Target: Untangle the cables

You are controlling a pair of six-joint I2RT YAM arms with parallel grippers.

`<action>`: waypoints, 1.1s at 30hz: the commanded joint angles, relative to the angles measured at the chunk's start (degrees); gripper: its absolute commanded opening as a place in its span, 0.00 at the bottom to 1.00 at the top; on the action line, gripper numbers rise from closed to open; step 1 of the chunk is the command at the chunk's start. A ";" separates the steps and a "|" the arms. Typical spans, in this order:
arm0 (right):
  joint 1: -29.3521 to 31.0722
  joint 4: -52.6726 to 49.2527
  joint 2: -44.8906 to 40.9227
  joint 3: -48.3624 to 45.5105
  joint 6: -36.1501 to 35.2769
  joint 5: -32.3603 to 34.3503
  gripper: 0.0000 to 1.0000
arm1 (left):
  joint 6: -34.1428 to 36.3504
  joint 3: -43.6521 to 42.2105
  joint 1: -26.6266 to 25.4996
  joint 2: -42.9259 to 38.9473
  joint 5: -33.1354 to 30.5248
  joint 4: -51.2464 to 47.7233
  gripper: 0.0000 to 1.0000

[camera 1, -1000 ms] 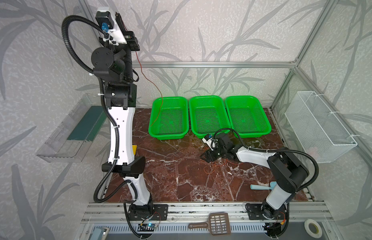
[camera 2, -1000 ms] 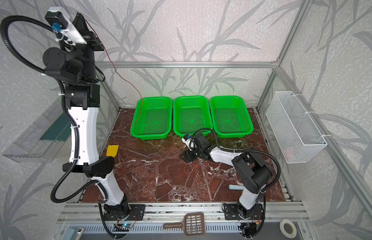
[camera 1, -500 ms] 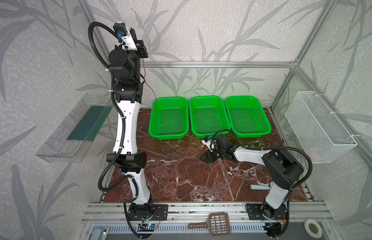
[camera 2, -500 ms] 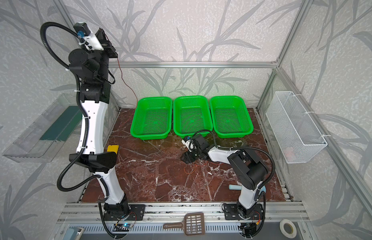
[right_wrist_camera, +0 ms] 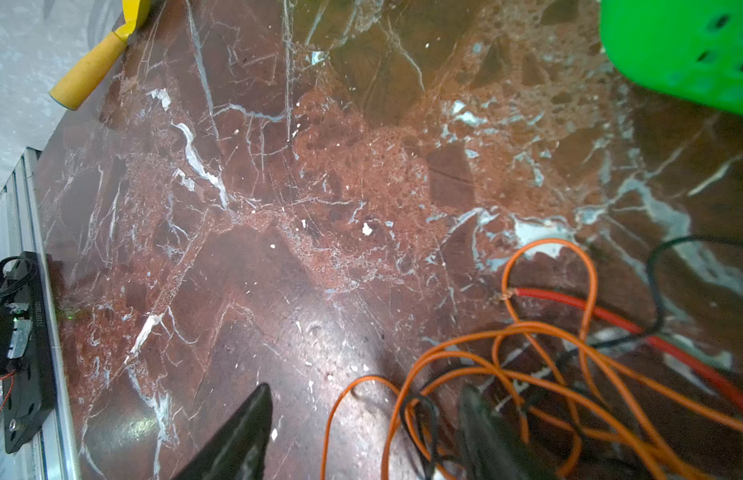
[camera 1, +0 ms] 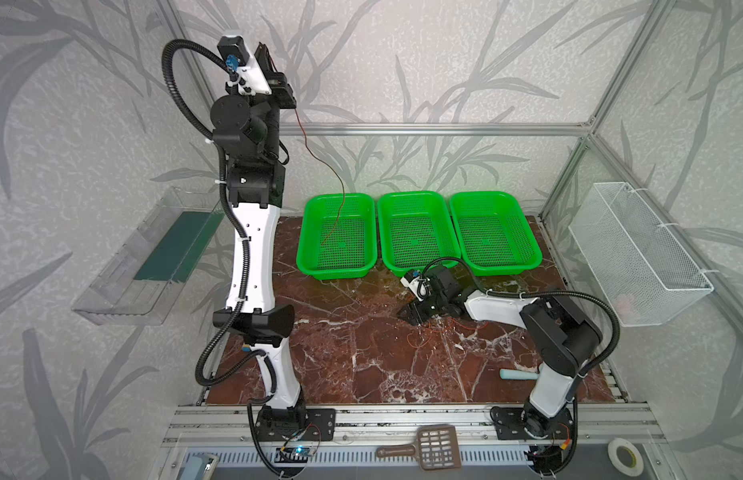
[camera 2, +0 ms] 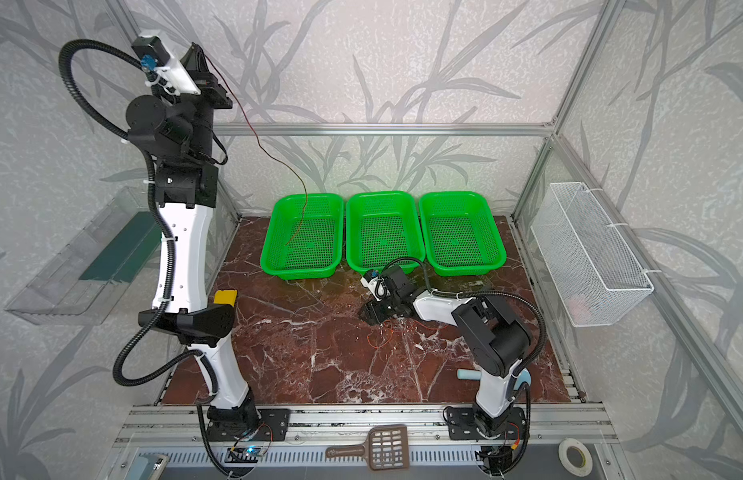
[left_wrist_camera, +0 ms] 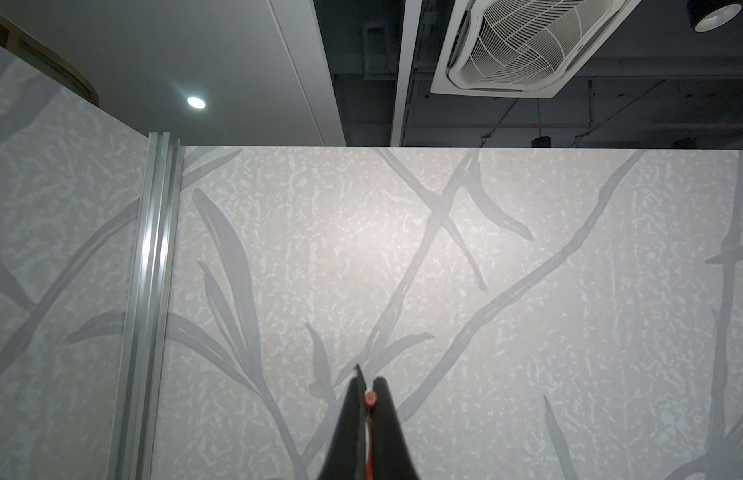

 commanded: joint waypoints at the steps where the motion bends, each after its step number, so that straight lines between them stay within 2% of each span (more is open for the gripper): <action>1: 0.36 0.19 0.52 0.53 -0.09 -0.85 0.69 | 0.82 -2.71 -0.26 -0.73 -0.18 -0.54 0.00; 6: 0.39 1.04 -1.78 -1.40 0.11 0.09 0.69 | 1.15 -13.17 -0.28 -2.65 -0.72 0.65 0.00; 12: 0.43 0.53 -7.38 -3.39 -0.32 1.95 0.70 | 0.17 -34.44 -0.31 -9.26 -2.15 9.25 0.00; 20: -0.03 -2.81 -12.98 -3.12 -1.32 5.08 0.70 | -5.24 -62.57 -0.52 -16.30 -3.62 18.46 0.00; 26: -2.07 -5.28 -15.94 -3.17 0.66 4.65 0.71 | -8.85 -77.20 -1.81 -18.56 -3.89 21.67 0.00; 33: -3.86 -7.23 -19.42 -4.79 1.95 5.74 0.70 | -11.68 -86.76 -3.90 -17.52 -3.72 22.47 0.00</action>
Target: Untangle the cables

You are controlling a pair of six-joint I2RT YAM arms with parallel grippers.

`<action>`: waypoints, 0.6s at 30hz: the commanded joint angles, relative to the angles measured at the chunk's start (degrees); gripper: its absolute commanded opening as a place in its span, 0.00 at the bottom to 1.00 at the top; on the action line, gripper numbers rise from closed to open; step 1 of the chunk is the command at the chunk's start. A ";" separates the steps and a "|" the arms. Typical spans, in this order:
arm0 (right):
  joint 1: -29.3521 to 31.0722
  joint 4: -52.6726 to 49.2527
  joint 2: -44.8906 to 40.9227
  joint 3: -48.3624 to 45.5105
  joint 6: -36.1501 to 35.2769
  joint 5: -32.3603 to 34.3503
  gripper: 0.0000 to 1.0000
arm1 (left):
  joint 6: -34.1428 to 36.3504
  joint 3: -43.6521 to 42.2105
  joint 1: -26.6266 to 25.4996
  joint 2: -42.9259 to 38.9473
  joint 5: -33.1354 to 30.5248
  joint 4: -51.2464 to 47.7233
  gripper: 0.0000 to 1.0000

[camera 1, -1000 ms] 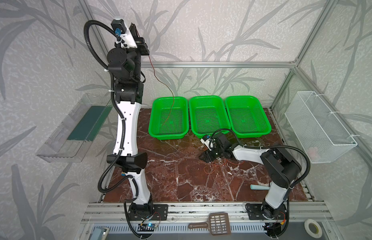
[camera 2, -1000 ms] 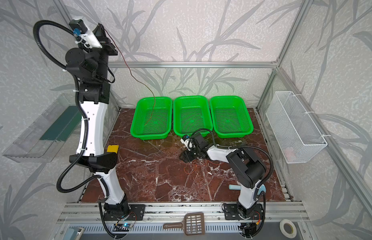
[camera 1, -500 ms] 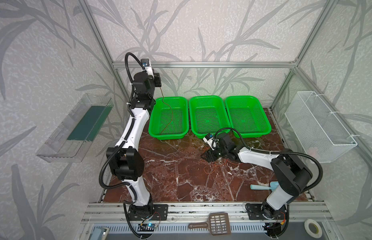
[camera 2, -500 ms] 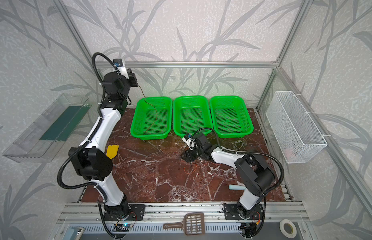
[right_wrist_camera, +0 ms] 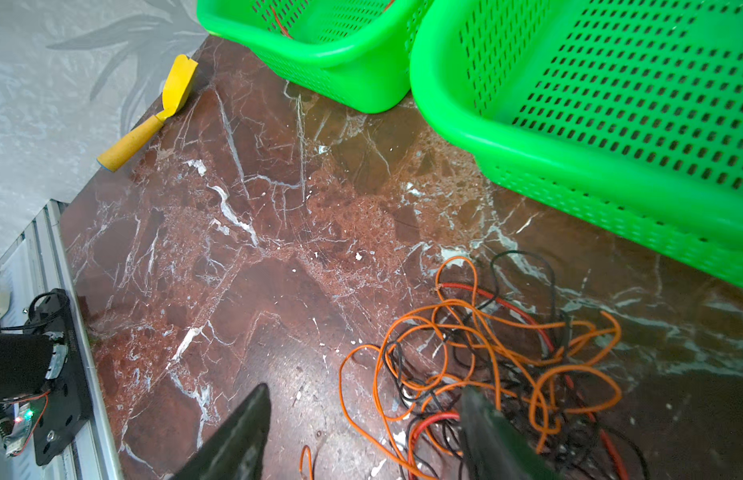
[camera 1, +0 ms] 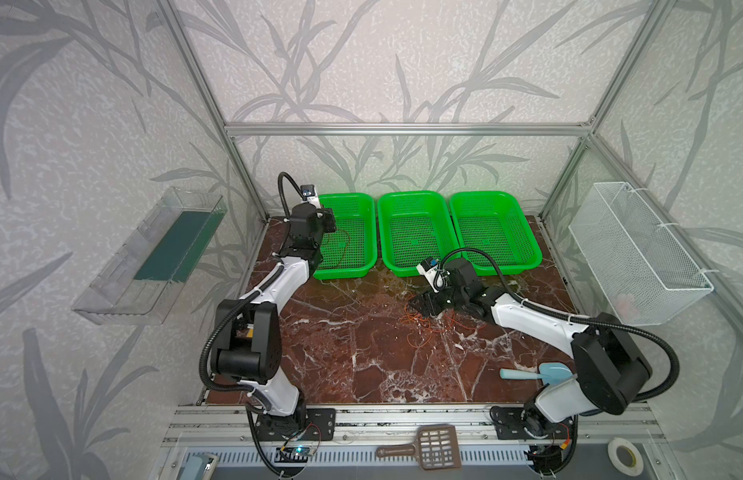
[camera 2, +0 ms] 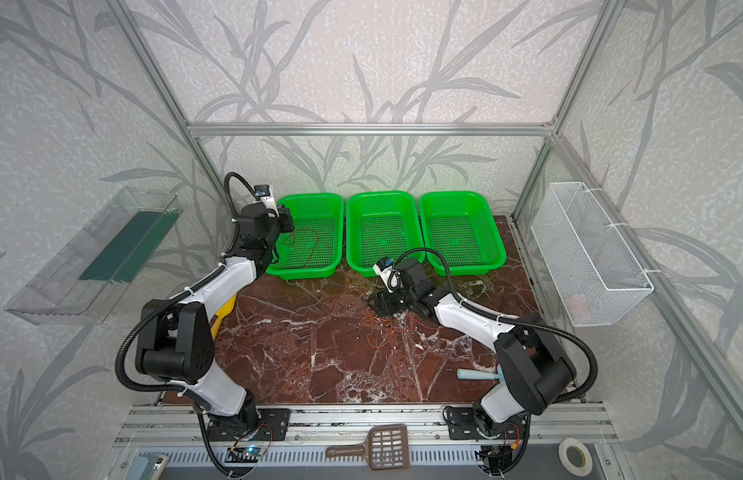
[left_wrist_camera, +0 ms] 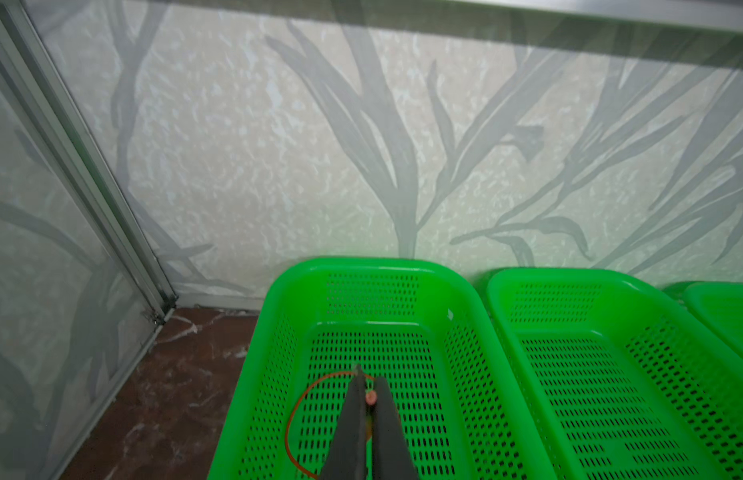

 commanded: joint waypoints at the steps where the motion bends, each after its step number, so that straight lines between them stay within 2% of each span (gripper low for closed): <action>1: -1.41 -2.29 -2.47 -1.57 1.94 0.80 0.70 | -2.71 -2.36 -1.13 0.11 -0.44 2.91 0.00; 4: -2.94 -4.61 -3.97 -2.33 3.18 2.39 0.70 | -3.35 -3.86 -1.96 0.73 -0.79 2.89 0.00; 5: -3.60 -5.77 -4.48 -2.64 3.76 2.96 0.70 | -3.43 -4.28 -2.20 0.56 -1.09 2.82 0.06; 6: -4.34 -6.73 -4.96 -2.94 4.37 3.45 0.70 | -3.39 -4.57 -2.30 0.31 -1.43 2.63 0.15; 8: -6.43 -8.08 -6.06 -4.42 6.21 3.62 0.70 | -3.22 -5.02 -2.48 -0.53 -1.41 1.87 0.42; 11: -9.72 -10.03 -7.21 -6.13 8.62 2.57 0.70 | -2.79 -5.47 -2.78 -2.17 -1.14 0.32 0.68; 12: -10.46 -10.80 -7.64 -6.58 8.86 2.60 0.69 | -2.23 -5.69 -3.04 -2.88 -1.44 -0.14 0.79; 13: -11.00 -11.76 -8.24 -6.98 9.09 3.01 0.69 | -1.42 -6.00 -3.41 -3.68 -1.75 -0.68 0.97; 18: -14.21 -14.16 -10.53 -8.83 10.88 4.12 0.69 | 3.88 -5.70 -4.94 -6.39 -3.45 -6.05 0.99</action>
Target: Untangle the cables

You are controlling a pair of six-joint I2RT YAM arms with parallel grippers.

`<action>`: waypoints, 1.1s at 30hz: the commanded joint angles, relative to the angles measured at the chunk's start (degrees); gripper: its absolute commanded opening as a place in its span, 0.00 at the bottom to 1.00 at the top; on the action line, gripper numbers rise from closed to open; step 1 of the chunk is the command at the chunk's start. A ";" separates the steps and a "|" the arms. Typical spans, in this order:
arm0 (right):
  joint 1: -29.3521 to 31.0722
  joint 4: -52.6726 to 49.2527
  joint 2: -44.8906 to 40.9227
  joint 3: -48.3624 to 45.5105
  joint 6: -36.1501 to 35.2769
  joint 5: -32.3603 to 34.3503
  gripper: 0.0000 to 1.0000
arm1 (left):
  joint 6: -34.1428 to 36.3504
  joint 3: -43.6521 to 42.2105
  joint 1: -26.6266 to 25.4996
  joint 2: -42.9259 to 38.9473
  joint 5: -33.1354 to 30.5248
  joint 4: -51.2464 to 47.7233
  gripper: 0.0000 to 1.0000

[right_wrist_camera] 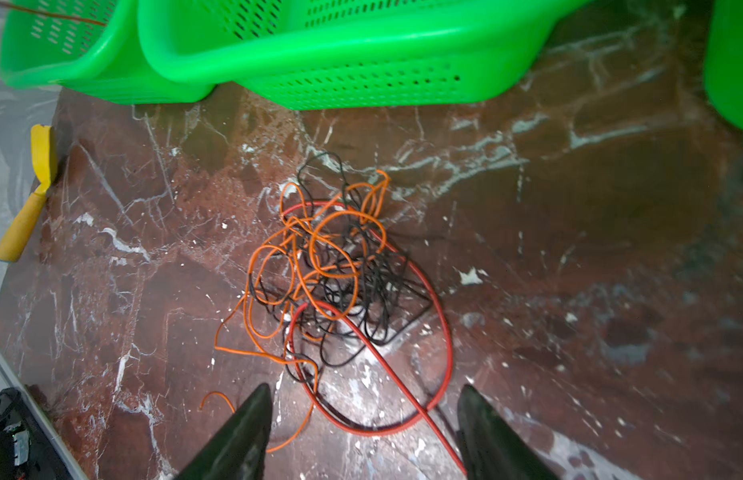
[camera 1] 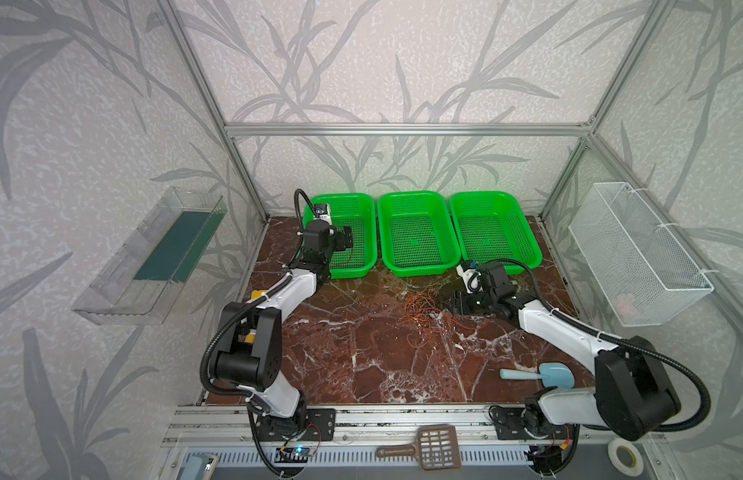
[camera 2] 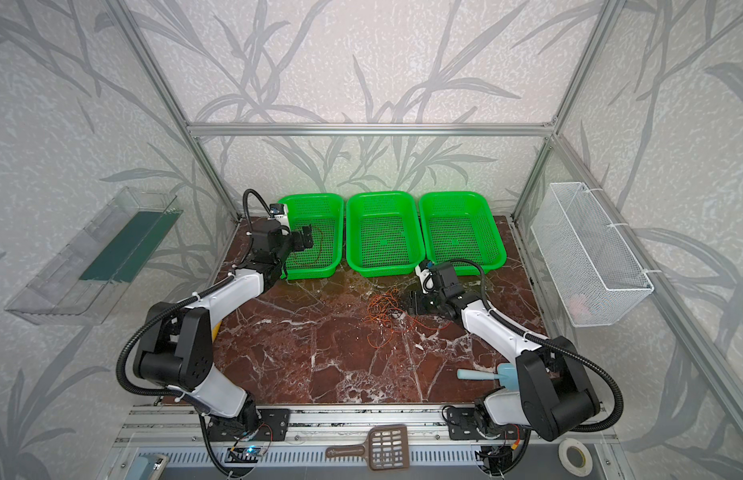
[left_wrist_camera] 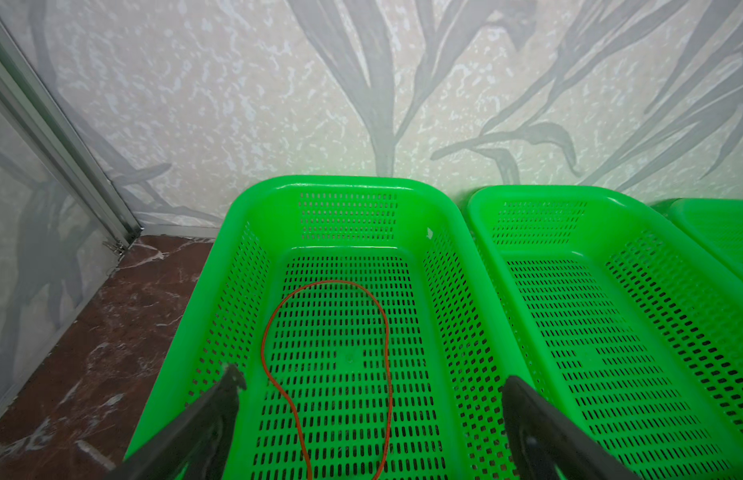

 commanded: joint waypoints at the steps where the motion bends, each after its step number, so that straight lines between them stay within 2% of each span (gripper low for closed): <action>1: -2.08 -4.02 -1.91 -0.85 2.54 0.28 0.69 | 4.41 0.69 -1.05 -3.27 -1.81 -4.65 0.99; 7: -4.14 -7.47 -2.72 -2.08 4.67 1.07 0.69 | 8.64 2.57 -1.66 -4.20 0.45 -10.85 0.99; 11: -5.42 -10.47 -3.20 -3.18 7.44 2.49 0.68 | 12.20 2.08 -3.51 -5.67 7.39 -10.77 0.94; 15: -8.15 -12.00 -3.71 -4.74 10.50 2.84 0.63 | 19.44 1.91 -8.45 -5.72 14.09 -12.23 0.83; 23: -11.26 -15.27 -1.42 -4.46 12.24 4.28 0.56 | 28.39 2.41 -19.54 -3.58 20.39 -15.29 0.68; 27: -11.84 -16.74 -1.23 -3.68 13.27 8.81 0.55 | 30.19 2.84 -24.16 -0.96 20.01 -14.78 0.63; 33: -12.57 -16.66 3.13 -0.84 11.99 14.06 0.52 | 28.43 3.03 -26.75 2.17 19.93 -11.34 0.62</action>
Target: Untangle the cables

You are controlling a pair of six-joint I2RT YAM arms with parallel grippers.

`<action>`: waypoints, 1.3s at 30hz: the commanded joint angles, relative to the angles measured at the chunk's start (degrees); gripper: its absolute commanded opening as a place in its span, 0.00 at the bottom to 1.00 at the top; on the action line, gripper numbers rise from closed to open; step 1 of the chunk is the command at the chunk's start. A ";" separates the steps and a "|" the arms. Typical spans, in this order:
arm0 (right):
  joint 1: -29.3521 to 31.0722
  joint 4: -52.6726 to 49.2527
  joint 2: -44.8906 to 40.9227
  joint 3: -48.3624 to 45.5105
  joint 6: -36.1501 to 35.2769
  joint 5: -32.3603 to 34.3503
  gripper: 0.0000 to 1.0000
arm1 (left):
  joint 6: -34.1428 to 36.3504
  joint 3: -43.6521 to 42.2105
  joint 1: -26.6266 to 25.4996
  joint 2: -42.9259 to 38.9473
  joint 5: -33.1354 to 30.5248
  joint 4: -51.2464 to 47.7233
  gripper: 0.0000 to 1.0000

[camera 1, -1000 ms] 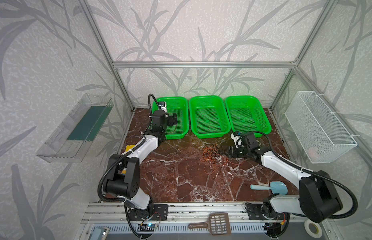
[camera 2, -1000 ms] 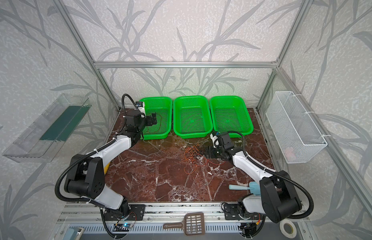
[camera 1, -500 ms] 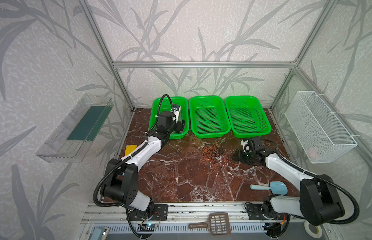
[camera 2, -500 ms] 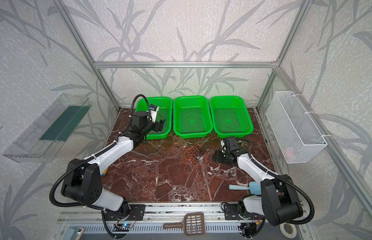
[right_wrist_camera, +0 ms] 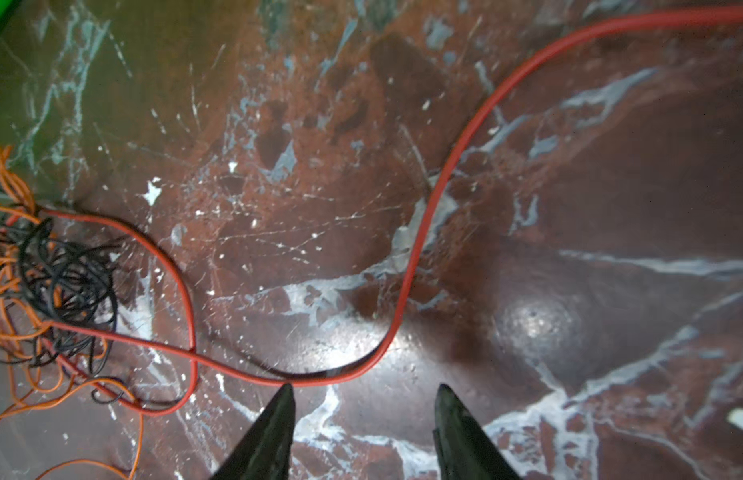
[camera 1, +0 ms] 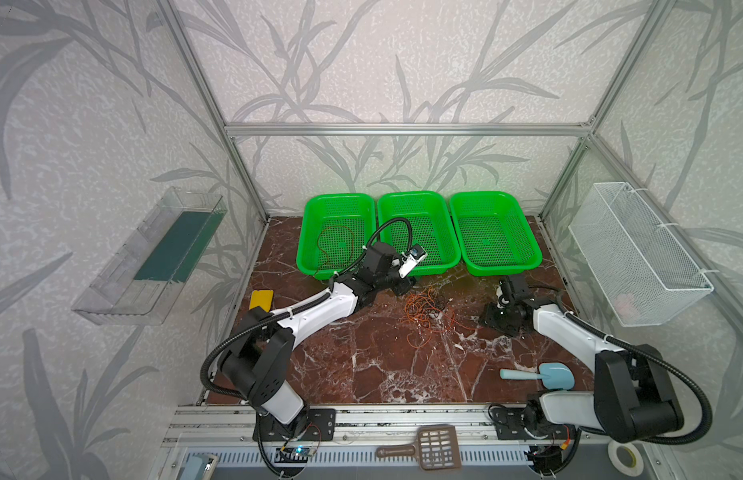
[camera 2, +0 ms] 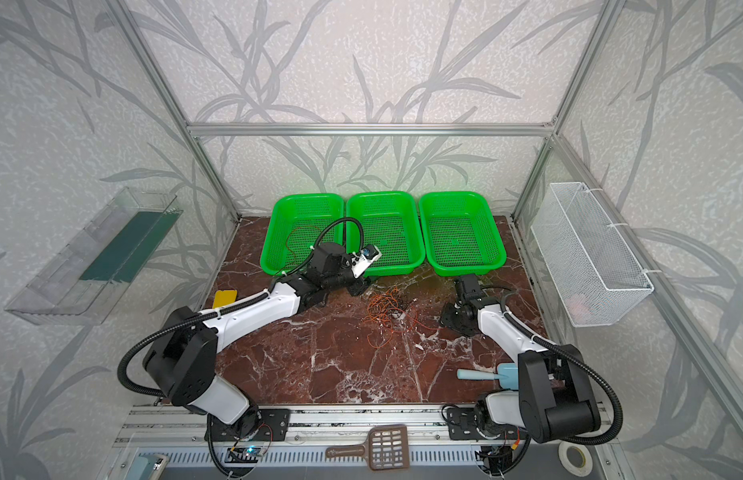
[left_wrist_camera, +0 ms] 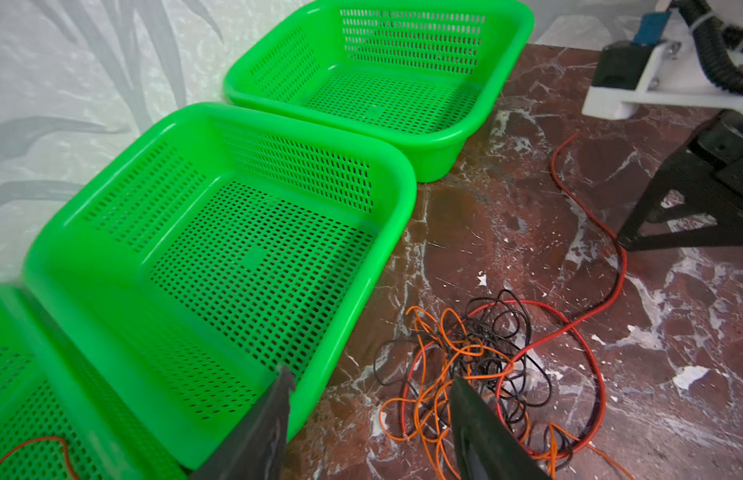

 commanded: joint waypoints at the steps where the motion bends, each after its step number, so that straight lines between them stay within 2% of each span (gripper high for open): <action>1: -0.38 -2.09 3.10 2.82 -0.78 4.59 0.52 | 1.19 1.55 -0.87 1.21 0.74 2.38 0.62; 13: -1.03 -2.97 9.28 8.15 -2.54 12.64 0.47 | -0.89 0.27 -1.98 2.50 0.16 5.50 0.59; 21: -1.61 -1.70 14.79 10.58 -3.86 12.65 0.45 | -1.16 0.23 -2.12 2.72 -0.01 6.06 0.59; 26: -1.61 -0.35 16.60 11.33 -3.80 12.02 0.40 | -1.31 0.74 -2.07 3.16 0.05 6.15 0.58; 33: -1.65 0.18 17.67 11.66 -3.83 11.36 0.16 | -2.19 0.84 -2.14 3.42 -0.02 7.18 0.58; 37: -1.61 0.58 17.55 11.21 -3.77 11.05 0.08 | -2.39 0.93 -2.18 3.42 -0.08 7.45 0.57; 39: -1.61 0.53 17.02 11.04 -3.87 11.00 0.01 | -2.71 1.02 -2.24 3.30 -0.13 7.44 0.57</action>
